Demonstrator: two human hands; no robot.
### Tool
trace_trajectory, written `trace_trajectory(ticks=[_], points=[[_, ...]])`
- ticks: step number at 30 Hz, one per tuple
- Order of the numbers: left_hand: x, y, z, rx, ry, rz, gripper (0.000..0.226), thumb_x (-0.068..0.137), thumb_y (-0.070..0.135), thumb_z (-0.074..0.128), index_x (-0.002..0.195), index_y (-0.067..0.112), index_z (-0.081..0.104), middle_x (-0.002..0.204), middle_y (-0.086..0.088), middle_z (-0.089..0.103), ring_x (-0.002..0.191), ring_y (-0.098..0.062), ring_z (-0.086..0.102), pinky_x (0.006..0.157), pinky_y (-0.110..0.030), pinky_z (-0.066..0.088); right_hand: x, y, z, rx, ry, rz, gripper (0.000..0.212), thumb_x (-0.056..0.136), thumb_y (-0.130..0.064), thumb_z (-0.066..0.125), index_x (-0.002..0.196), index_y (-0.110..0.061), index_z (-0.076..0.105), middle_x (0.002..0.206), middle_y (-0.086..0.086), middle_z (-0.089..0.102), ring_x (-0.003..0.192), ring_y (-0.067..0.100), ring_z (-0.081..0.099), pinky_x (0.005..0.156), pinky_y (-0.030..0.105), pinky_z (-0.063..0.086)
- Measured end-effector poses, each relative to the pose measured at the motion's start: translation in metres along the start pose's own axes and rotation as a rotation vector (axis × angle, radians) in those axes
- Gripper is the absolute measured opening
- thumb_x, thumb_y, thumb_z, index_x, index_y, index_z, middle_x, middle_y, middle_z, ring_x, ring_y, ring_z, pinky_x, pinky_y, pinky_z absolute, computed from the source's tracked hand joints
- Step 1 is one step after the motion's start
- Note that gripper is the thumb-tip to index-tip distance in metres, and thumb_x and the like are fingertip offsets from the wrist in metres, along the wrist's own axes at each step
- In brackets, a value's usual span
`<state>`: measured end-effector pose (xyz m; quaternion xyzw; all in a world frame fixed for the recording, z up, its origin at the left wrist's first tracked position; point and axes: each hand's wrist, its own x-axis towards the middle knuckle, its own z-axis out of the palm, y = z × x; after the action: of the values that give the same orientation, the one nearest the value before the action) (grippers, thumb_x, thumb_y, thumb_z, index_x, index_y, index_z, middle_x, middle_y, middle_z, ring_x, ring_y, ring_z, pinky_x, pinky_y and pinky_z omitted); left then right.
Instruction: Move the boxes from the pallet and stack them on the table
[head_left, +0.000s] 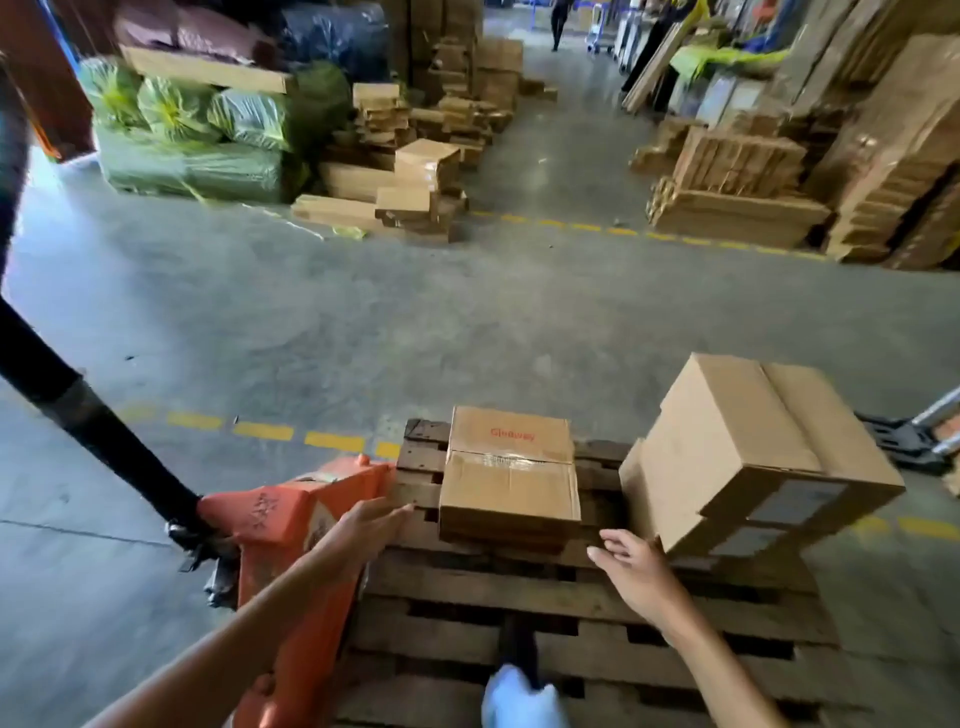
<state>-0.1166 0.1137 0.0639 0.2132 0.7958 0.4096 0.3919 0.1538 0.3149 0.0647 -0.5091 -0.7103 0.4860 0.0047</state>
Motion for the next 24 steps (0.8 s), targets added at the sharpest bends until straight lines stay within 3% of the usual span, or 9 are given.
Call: trace_trajectory(ticks=[2, 4, 6, 8, 12, 15, 17, 20, 24], points=[[0.051, -0.012, 0.015, 0.104, 0.002, -0.027, 0.021, 0.089, 0.034, 0.062, 0.074, 0.02, 0.06, 0.066, 0.011, 0.053, 0.064, -0.011, 0.052, 0.059, -0.023, 0.043, 0.051, 0.013, 0.006, -0.022, -0.037, 0.068, 0.047, 0.09, -0.03, 0.061, 0.133, -0.013, 0.052, 0.139, 0.008, 0.05, 0.128, 0.02, 0.047, 0.098, 0.026, 0.037], [0.115, -0.022, 0.03, 0.136, -0.003, -0.07, 0.016, 0.089, 0.038, 0.062, 0.075, 0.031, 0.062, 0.076, 0.012, 0.064, 0.078, -0.016, 0.064, 0.068, -0.028, 0.049, 0.116, 0.029, 0.01, -0.02, -0.056, 0.117, 0.051, 0.089, -0.034, 0.061, 0.135, -0.014, 0.05, 0.141, 0.004, 0.049, 0.131, 0.019, 0.044, 0.099, 0.025, 0.034], [0.176, -0.029, 0.051, 0.123, 0.011, -0.116, 0.009, 0.092, 0.035, 0.058, 0.083, 0.034, 0.06, 0.085, 0.013, 0.065, 0.086, -0.008, 0.065, 0.064, -0.014, 0.047, 0.186, 0.043, 0.012, -0.01, -0.034, 0.172, 0.057, 0.089, -0.04, 0.059, 0.139, -0.015, 0.046, 0.146, 0.004, 0.046, 0.133, 0.02, 0.041, 0.103, 0.029, 0.032], [0.241, -0.043, 0.078, 0.112, 0.073, -0.157, 0.008, 0.094, 0.033, 0.056, 0.089, 0.029, 0.061, 0.086, 0.012, 0.065, 0.084, -0.007, 0.063, 0.058, -0.009, 0.043, 0.261, 0.065, 0.018, -0.054, -0.018, 0.251, 0.064, 0.089, -0.046, 0.055, 0.143, -0.015, 0.039, 0.149, 0.005, 0.041, 0.136, 0.023, 0.038, 0.107, 0.033, 0.03], [0.353, -0.094, 0.135, 0.093, 0.102, -0.312, 0.045, 0.093, 0.042, 0.053, 0.126, 0.011, 0.055, 0.115, -0.008, 0.066, 0.107, -0.026, 0.06, 0.084, -0.03, 0.047, 0.373, 0.107, 0.04, -0.111, -0.019, 0.363, 0.074, 0.091, -0.053, 0.047, 0.15, -0.016, 0.024, 0.155, 0.007, 0.029, 0.141, 0.027, 0.029, 0.112, 0.041, 0.026], [0.405, -0.134, 0.165, 0.008, 0.068, -0.419, 0.088, 0.08, 0.061, 0.057, 0.149, 0.017, 0.024, 0.129, -0.007, 0.056, 0.12, -0.024, 0.054, 0.103, -0.039, 0.043, 0.426, 0.142, 0.062, -0.088, -0.021, 0.389, 0.077, 0.089, -0.057, 0.046, 0.151, -0.018, 0.02, 0.157, 0.008, 0.026, 0.142, 0.03, 0.026, 0.112, 0.047, 0.025], [0.429, -0.15, 0.177, -0.067, 0.053, -0.502, 0.104, 0.071, 0.067, 0.061, 0.151, 0.019, 0.015, 0.135, -0.007, 0.053, 0.117, -0.022, 0.055, 0.099, -0.04, 0.047, 0.449, 0.159, 0.078, -0.012, -0.03, 0.454, 0.081, 0.087, -0.06, 0.048, 0.15, -0.019, 0.02, 0.157, 0.008, 0.026, 0.142, 0.031, 0.026, 0.112, 0.048, 0.025], [0.44, -0.158, 0.179, -0.055, 0.085, -0.52, 0.074, 0.078, 0.057, 0.064, 0.131, 0.01, 0.045, 0.121, -0.016, 0.064, 0.086, -0.017, 0.062, 0.064, -0.025, 0.051, 0.458, 0.167, 0.091, 0.098, -0.005, 0.515, 0.085, 0.082, -0.063, 0.053, 0.149, -0.019, 0.026, 0.154, 0.008, 0.03, 0.139, 0.03, 0.031, 0.109, 0.047, 0.028], [0.422, -0.132, 0.16, -0.041, 0.117, -0.377, 0.039, 0.088, 0.038, 0.063, 0.123, 0.026, 0.052, 0.113, 0.007, 0.064, 0.082, 0.004, 0.06, 0.062, -0.005, 0.044, 0.44, 0.144, 0.074, 0.231, 0.094, 0.385, 0.076, 0.083, -0.057, 0.057, 0.147, -0.023, 0.033, 0.152, 0.004, 0.034, 0.137, 0.024, 0.033, 0.108, 0.041, 0.029]])
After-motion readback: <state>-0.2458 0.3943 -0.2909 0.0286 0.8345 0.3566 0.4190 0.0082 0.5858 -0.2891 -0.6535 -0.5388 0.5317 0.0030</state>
